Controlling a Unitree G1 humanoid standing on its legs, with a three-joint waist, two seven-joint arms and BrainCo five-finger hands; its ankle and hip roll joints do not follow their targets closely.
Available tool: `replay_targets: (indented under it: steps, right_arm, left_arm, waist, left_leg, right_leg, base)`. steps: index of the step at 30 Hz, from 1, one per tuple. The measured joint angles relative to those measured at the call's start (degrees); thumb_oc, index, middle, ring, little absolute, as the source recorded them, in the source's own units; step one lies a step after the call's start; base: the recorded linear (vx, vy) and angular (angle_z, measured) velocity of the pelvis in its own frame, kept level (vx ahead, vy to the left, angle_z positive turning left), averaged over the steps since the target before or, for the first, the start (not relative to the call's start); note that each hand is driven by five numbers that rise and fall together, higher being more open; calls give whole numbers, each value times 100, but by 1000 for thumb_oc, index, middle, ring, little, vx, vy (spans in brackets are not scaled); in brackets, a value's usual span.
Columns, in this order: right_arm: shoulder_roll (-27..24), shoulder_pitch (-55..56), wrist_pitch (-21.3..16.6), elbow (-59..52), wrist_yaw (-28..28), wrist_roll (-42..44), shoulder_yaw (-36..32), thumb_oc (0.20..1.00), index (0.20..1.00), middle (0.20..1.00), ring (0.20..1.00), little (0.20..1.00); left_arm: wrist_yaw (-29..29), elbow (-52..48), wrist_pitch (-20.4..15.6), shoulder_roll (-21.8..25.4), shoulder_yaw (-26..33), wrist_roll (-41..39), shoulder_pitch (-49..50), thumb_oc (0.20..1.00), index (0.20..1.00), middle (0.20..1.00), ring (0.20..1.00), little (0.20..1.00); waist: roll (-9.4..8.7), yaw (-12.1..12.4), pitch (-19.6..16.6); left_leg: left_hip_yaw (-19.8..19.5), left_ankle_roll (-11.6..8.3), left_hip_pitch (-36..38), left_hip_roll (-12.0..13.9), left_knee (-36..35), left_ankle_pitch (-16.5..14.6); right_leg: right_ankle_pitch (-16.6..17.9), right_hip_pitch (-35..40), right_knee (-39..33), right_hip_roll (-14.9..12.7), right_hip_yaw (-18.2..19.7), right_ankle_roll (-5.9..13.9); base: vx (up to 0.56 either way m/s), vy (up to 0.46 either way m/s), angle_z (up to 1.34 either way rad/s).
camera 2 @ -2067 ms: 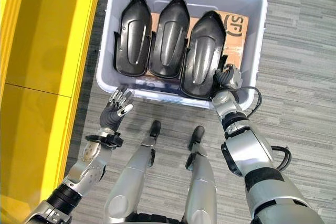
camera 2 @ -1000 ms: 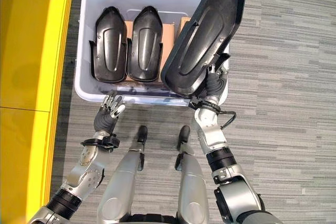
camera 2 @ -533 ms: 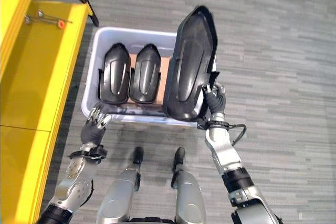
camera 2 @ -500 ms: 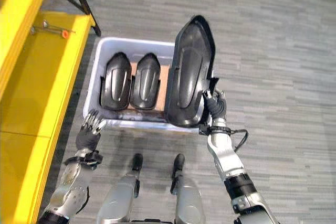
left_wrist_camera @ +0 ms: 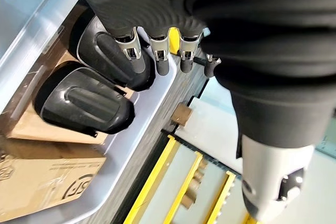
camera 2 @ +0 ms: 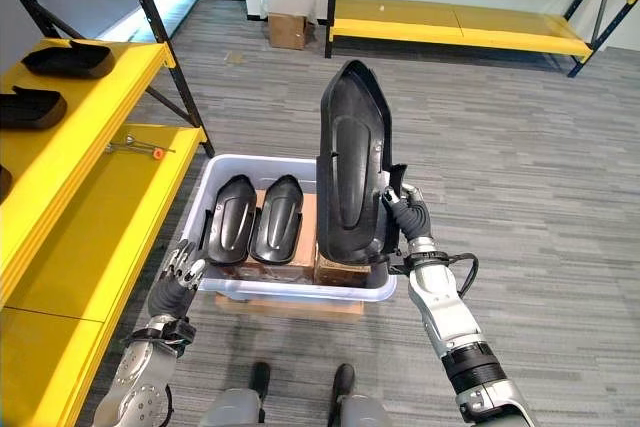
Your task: Move parts from the plastic box to the shelf.
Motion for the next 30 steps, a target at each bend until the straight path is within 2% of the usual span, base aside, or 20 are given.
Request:
replay_targets:
  steps: [3, 4, 5, 6, 7, 10, 11, 12, 14, 15, 16, 17, 18, 19, 21, 22, 24, 27, 29, 30]
  right_arm:
    - [-37, -30, 7, -1, 114, 65, 142, 200, 200, 200, 200, 200]
    - [-60, -31, 10, -33, 103, 66, 206, 200, 200, 200, 200, 200]
    - [-443, 115, 12, -300, -9, 122, 90, 200, 200, 200, 200, 200]
    - [-397, 44, 51, -307, -14, 118, 98, 200, 200, 200, 200, 200]
    - [-277, 8, 59, -308, -23, 108, 105, 200, 200, 200, 200, 200]
    - [-130, 199, 58, -370, -21, 104, 64, 200, 200, 200, 200, 200]
    - [-111, 317, 51, -388, -21, 104, -8, 200, 200, 200, 200, 200]
    - [-125, 403, 48, -390, -14, 102, -99, 200, 200, 200, 200, 200]
    - [-169, 693, 114, -438, -66, 102, -494, 200, 200, 200, 200, 200]
    - [-234, 767, 120, -443, -80, 103, -587, 200, 200, 200, 200, 200]
    - [-103, 840, 115, -444, -89, 105, -740, 200, 200, 200, 200, 200]
    - [85, 997, 112, -499, -151, 114, -880, 200, 200, 200, 200, 200]
    - [109, 1148, 125, -529, -145, 119, -774, 200, 200, 200, 200, 200]
    - [165, 1219, 137, -548, -126, 116, -715, 200, 200, 200, 200, 200]
    - [292, 1194, 138, -620, -123, 113, -728, 200, 200, 200, 200, 200]
    - [313, 1148, 138, -639, -77, 107, -681, 200, 200, 200, 200, 200]
    - [383, 937, 139, -652, -79, 103, -679, 200, 200, 200, 200, 200]
    - [672, 489, 131, -666, -197, 102, -645, 200, 200, 200, 200, 200]
    - [759, 452, 105, -683, -243, 106, -637, 200, 200, 200, 200, 200]
    - [762, 451, 109, -688, -250, 103, -613, 200, 200, 200, 200, 200]
  left_arm:
    - [0, 5, 1, -79, 201, 2, 187, 1000, 1000, 1000, 1000, 1000]
    - [5, 23, -1, -192, 192, 8, 199, 1000, 1000, 1000, 1000, 1000]
    - [9, 354, 34, -407, 110, 17, -414, 1000, 1000, 1000, 1000, 1000]
    - [17, 366, 37, -335, 141, 14, -505, 1000, 1000, 1000, 1000, 1000]
    - [33, 361, 33, -231, 217, 12, -495, 1000, 1000, 1000, 1000, 1000]
    - [62, 386, 35, -164, 350, 12, -450, 1000, 1000, 1000, 1000, 1000]
    - [61, 388, 34, -170, 366, 12, -451, 1000, 1000, 1000, 1000, 1000]
    - [64, 404, 31, -185, 380, 12, -460, 1000, 1000, 1000, 1000, 1000]
    - [100, 442, 38, -260, 382, 12, -456, 1000, 1000, 1000, 1000, 1000]
    - [129, 442, 38, -296, 382, 12, -431, 1000, 1000, 1000, 1000, 1000]
    - [178, 463, 41, -214, 403, 12, -438, 1000, 1000, 1000, 1000, 1000]
    - [186, 445, 36, -103, 441, 13, -539, 1000, 1000, 1000, 1000, 1000]
    - [208, 455, 32, -21, 507, 11, -607, 1000, 1000, 1000, 1000, 1000]
    - [205, 441, 24, 87, 538, 14, -610, 1000, 1000, 1000, 1000, 1000]
    - [235, 441, -27, 227, 569, 14, -695, 1000, 1000, 1000, 1000, 1000]
    - [279, 436, -34, 234, 656, 13, -618, 1000, 1000, 1000, 1000, 1000]
    - [332, 413, -82, 280, 793, 17, -614, 1000, 1000, 1000, 1000, 1000]
    - [451, 383, -111, 332, 865, 24, -541, 1000, 1000, 1000, 1000, 1000]
    - [467, 272, -156, 360, 888, 43, -484, 1000, 1000, 1000, 1000, 1000]
    - [521, 273, -158, 357, 889, 49, -446, 1000, 1000, 1000, 1000, 1000]
  waist:
    - [48, 281, -27]
    - [99, 347, 1]
    - [-30, -177, 248]
    - [-90, -42, 255]
    - [-173, 122, 274]
    - [-199, 122, 341]
    - [-163, 122, 348]
    - [-139, 109, 380]
    - [-12, 42, 467]
    - [94, 2, 447]
    - [58, 30, 511]
    - [-145, 47, 615]
    - [-274, 139, 699]
    - [-334, 213, 693]
    - [-292, 279, 748]
    - [-284, 398, 776]
    - [-341, 573, 830]
    - [-580, 760, 895]
    - [-666, 742, 847]
    - [-700, 790, 829]
  left_leg:
    - [-340, -99, -103, 174, 105, -61]
    - [-376, -283, -230, 141, 205, 183]
    - [490, -563, -1145, -44, 865, 587]
    - [1130, -177, -1291, 242, 1012, 391]
    - [1340, -156, -1311, 718, 1218, 304]
    - [1350, -400, -1052, 1684, 1230, 292]
    - [1340, -459, -886, 1871, 971, 326]
    - [1236, -509, -736, 1879, 793, 335]
    - [1274, -486, -487, 1579, 623, 310]
    - [1340, -363, -400, 1460, 580, 241]
    - [1443, -704, -417, 1292, 635, 146]
    - [1379, -512, -596, 1054, 946, -39]
    - [1414, -457, -698, 814, 1206, -156]
    - [1341, -370, -966, 629, 1595, -366]
    - [1203, -156, -1440, 517, 2426, -854]
    - [1230, -74, -1564, 387, 2612, -977]
    - [1198, 114, -1837, 237, 3081, -1270]
    - [1096, 249, -2074, -68, 3342, -1485]
    - [1061, 406, -2205, -161, 3484, -1573]
    - [1089, 486, -2246, -322, 3492, -1584]
  right_leg:
    - [-149, 127, 65, 191, -314, -209]
    - [-135, 105, 175, 254, -427, -230]
    - [-402, 15, 472, -290, -984, -380]
    - [-465, -87, 535, -373, -1054, -489]
    - [-467, -133, 532, -355, -1054, -497]
    - [-607, 16, 647, -393, -1305, -373]
    - [-651, 41, 723, -449, -1409, -301]
    - [-678, -1, 836, -544, -1425, -184]
    - [-748, -107, 1233, -960, -1594, 73]
    - [-758, -174, 1387, -1084, -1636, 204]
    - [-790, -262, 1615, -1339, -1624, 349]
    - [-785, -317, 1775, -1698, -1668, 423]
    - [-712, -297, 1826, -1937, -1708, 343]
    - [-640, -284, 1730, -2032, -1656, 443]
    - [-481, -267, 1711, -2283, -1721, 609]
    - [-432, -247, 1605, -2329, -1693, 540]
    - [-305, -157, 1451, -2438, -1710, 552]
    - [-117, 141, 959, -2521, -1918, 714]
    - [-61, 271, 833, -2608, -2059, 719]
    - [50, 277, 889, -2711, -2054, 602]
  base:
    - [-143, -109, 55]
    - [-255, -50, 244]
    - [-19, 20, 252]
    - [115, 43, 233]
    - [179, 84, 42]
    - [127, 159, 65]
    - [116, 269, 62]
    - [154, 349, 60]
    - [136, 311, 62]
    - [113, 273, 52]
    - [102, 252, 49]
    - [54, 229, 45]
    - [65, 291, 51]
    - [36, 220, 41]
    - [54, 152, 38]
    - [99, 213, 26]
    - [86, 167, 30]
    - [167, 298, 46]
    - [130, 256, 49]
    - [170, 425, 51]
